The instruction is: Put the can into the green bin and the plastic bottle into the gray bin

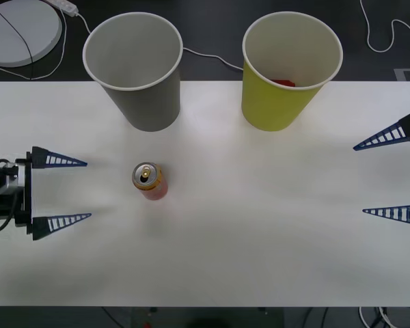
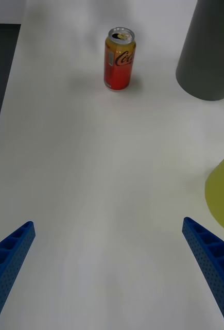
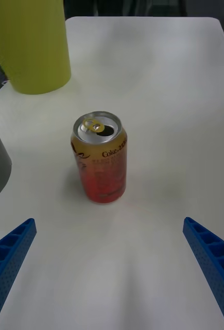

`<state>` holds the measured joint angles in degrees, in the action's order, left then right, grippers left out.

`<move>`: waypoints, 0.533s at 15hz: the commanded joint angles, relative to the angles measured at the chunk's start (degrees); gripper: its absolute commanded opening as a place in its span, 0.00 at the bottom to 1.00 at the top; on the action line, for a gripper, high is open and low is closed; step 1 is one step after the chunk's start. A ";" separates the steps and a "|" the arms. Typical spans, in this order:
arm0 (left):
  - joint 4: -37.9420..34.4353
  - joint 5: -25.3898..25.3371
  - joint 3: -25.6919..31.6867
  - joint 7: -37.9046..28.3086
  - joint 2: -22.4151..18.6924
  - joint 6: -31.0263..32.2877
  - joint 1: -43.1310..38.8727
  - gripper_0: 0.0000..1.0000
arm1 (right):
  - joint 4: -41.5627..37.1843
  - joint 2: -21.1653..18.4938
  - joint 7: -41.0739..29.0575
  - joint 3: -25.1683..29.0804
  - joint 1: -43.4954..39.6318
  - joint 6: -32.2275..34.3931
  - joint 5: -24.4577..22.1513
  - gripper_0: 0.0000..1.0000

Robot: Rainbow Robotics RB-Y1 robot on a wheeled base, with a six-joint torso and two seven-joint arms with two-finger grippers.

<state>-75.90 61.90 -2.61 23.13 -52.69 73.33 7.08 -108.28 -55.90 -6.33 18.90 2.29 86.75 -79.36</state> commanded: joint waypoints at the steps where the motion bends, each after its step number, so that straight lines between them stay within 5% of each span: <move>1: 3.13 -0.91 -0.03 1.57 2.85 0.06 0.04 1.00 | 0.00 0.00 0.00 0.00 0.00 0.00 0.00 1.00; 8: 8.49 -1.96 -0.03 4.56 8.39 -0.47 0.21 1.00 | 0.00 0.00 0.00 0.00 0.00 0.00 0.00 1.00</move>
<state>-67.63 59.95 -2.64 27.42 -44.81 73.05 7.29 -108.28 -55.90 -6.33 18.90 2.29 86.75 -79.36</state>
